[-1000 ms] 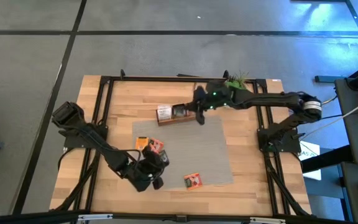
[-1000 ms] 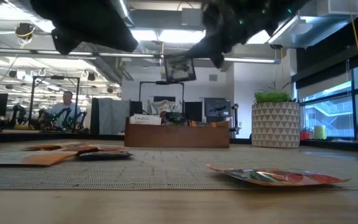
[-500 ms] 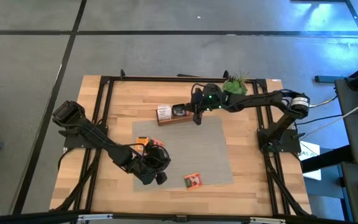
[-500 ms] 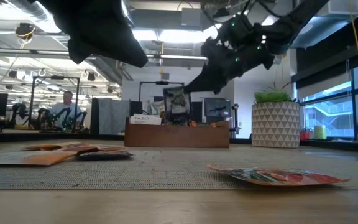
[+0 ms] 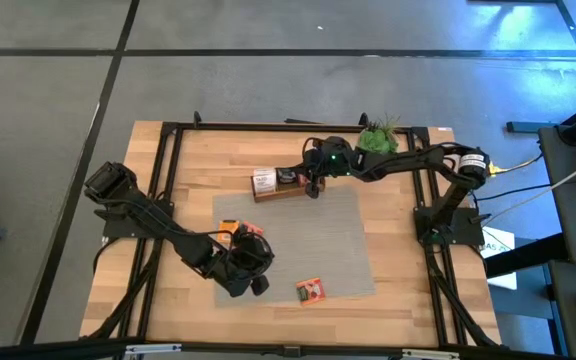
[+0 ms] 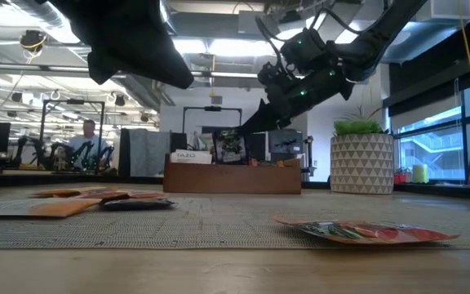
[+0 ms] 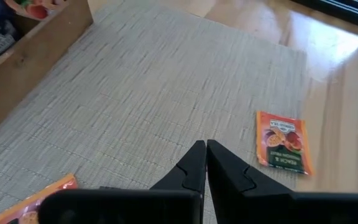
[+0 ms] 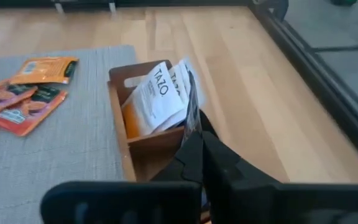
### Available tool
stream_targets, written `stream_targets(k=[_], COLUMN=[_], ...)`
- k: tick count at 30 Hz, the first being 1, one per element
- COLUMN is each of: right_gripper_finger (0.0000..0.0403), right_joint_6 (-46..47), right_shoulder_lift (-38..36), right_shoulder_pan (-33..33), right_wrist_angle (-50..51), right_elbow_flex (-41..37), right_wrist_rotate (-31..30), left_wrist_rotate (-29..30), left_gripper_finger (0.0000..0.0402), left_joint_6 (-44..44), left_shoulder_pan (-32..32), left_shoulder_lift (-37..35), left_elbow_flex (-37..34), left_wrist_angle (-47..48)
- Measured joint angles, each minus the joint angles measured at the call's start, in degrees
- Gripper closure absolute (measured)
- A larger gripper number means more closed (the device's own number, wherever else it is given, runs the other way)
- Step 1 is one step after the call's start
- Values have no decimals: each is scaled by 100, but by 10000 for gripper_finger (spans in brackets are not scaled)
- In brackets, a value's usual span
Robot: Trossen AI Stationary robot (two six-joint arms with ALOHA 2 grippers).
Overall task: Pick & Place Tea
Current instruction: Put the blue tea bag into the middle section of the wooden organizer, then put the orange tea bag into the right section of the wooden organizer
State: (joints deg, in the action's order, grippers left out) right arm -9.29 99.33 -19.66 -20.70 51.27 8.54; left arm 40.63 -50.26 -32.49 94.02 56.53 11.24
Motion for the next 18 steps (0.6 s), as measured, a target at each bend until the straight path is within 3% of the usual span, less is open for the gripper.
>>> stream_targets(k=[14,18], right_gripper_finger=[346,329], right_joint_6=[-456,-391], right_shoulder_lift=[362,298], right_shoulder_pan=[0,2], right_wrist_angle=[17,-3], right_elbow_flex=[-2,38], right_wrist_rotate=[-8,-290], left_wrist_rotate=[33,-1], left_gripper_finger=[389,390], left_joint_6=[0,0], left_shoulder_pan=[0,0], left_shoulder_lift=[0,0], left_elbow_flex=[6,7], left_wrist_angle=[128,130])
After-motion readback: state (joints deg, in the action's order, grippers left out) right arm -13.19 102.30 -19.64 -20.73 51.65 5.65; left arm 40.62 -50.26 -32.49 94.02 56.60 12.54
